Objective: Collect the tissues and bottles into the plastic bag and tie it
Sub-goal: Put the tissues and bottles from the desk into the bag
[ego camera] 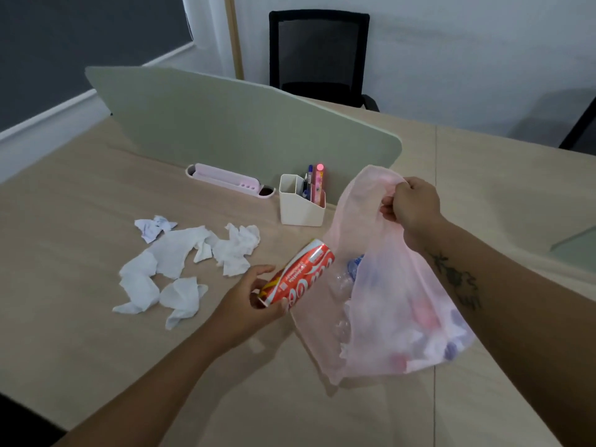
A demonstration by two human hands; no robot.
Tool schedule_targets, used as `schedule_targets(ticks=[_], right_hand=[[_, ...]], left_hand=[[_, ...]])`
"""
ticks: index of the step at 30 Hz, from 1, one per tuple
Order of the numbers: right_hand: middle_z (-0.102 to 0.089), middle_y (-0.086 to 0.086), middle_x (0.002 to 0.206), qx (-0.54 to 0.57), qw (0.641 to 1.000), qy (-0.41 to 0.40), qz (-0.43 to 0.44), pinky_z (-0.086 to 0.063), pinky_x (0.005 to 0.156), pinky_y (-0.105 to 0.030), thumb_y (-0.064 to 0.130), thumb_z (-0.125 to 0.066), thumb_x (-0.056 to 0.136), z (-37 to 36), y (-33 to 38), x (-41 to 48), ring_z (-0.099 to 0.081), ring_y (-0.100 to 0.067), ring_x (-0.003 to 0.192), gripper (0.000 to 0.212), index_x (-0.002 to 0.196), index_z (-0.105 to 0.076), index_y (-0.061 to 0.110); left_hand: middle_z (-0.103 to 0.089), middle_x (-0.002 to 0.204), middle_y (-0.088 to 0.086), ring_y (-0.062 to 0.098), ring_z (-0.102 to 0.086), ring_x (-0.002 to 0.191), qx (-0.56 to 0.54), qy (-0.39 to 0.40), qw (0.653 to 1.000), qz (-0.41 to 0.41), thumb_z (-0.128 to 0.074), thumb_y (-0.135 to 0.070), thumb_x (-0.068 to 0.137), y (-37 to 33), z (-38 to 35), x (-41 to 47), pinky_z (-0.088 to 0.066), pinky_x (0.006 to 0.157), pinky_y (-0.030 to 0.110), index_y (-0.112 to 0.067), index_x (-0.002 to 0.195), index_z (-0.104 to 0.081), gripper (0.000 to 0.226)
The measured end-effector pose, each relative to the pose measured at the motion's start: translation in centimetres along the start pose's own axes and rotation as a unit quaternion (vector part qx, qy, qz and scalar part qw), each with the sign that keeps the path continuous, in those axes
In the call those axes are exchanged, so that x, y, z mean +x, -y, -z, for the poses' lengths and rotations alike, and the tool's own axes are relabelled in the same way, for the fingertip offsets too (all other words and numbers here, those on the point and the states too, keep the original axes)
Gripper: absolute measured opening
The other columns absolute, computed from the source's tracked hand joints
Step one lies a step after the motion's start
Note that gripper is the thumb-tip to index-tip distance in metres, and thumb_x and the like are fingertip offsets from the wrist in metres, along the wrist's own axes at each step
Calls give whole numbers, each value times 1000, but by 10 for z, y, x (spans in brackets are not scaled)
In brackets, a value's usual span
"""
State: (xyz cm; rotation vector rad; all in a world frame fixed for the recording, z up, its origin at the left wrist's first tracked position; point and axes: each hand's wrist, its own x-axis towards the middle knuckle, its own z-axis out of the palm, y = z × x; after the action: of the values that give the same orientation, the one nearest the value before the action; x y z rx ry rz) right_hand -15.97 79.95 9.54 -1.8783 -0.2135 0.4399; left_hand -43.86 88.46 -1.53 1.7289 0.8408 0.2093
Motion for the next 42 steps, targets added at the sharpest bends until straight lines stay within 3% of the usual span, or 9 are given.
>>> schedule_targets(ticks=[11,18,23,26,29,33,37,39,42], right_hand=[[-61,-9,75,-7,1000,-10,16,-50,55,-23,4,-31,94,31,-8,-13,-56,-18,61,33,103,-62,4],[-64,-10,80,-35,999,8,7,-50,61,-26,6,-33,94,12,-22,-7,-59,-20,67,35,112,-63,4],[-67,-13,92,-64,997,29,21,-54,67,-27,7,-32,97,-24,-30,-5,-61,-20,72,37,117,-63,7],[-66,-10,89,-80,996,33,25,-52,62,-22,9,-33,99,-37,-33,-1,-61,-17,72,34,116,-63,9],[-65,-5,84,-98,994,33,21,-50,57,-18,10,-34,100,-47,-37,7,-61,-14,69,33,114,-63,9],[-64,-5,82,-115,993,32,15,-49,52,-13,10,-34,100,-49,-45,13,-60,-14,68,32,112,-63,10],[-67,-9,84,-106,994,30,-4,-58,73,-30,10,-33,99,-42,-51,18,-63,-19,71,33,111,-64,10],[-67,-9,83,-105,994,27,-9,-58,78,-36,10,-33,99,-37,-54,19,-63,-19,69,33,110,-64,10],[-67,-10,81,-104,994,21,-15,-57,80,-38,9,-32,98,-29,-55,19,-62,-20,68,33,109,-64,8]], left_hand=[[-53,134,-12,7,-58,118,-104,66,991,-45,-78,-35,82,-50,-97,56,-51,92,22,-22,142,-49,68],[-56,63,1,15,-52,58,45,-240,962,-121,-71,-33,83,-29,-41,62,-46,58,31,-22,75,-57,19],[-65,112,4,26,-60,104,265,-304,914,-42,-61,-63,71,40,33,97,-51,89,41,-22,118,-60,63],[-27,158,15,46,-25,142,435,-243,866,39,-55,-79,70,77,60,114,-23,112,59,-39,150,-29,93],[15,164,5,49,13,146,431,-234,865,105,-46,-95,55,87,66,127,-5,106,76,-51,151,4,117],[22,163,2,49,12,146,358,-209,899,143,-43,-100,41,99,63,141,-5,102,81,-54,148,14,130],[-21,159,15,46,-23,140,453,-177,863,138,-50,-72,84,91,49,144,-24,106,66,-38,149,-30,76],[-54,122,22,44,-53,105,507,-200,837,51,-69,-41,86,90,40,143,-47,81,52,-16,125,-59,48],[-60,101,21,41,-57,91,440,-178,880,-4,-67,-20,87,75,23,139,-49,73,48,-3,108,-59,29]])
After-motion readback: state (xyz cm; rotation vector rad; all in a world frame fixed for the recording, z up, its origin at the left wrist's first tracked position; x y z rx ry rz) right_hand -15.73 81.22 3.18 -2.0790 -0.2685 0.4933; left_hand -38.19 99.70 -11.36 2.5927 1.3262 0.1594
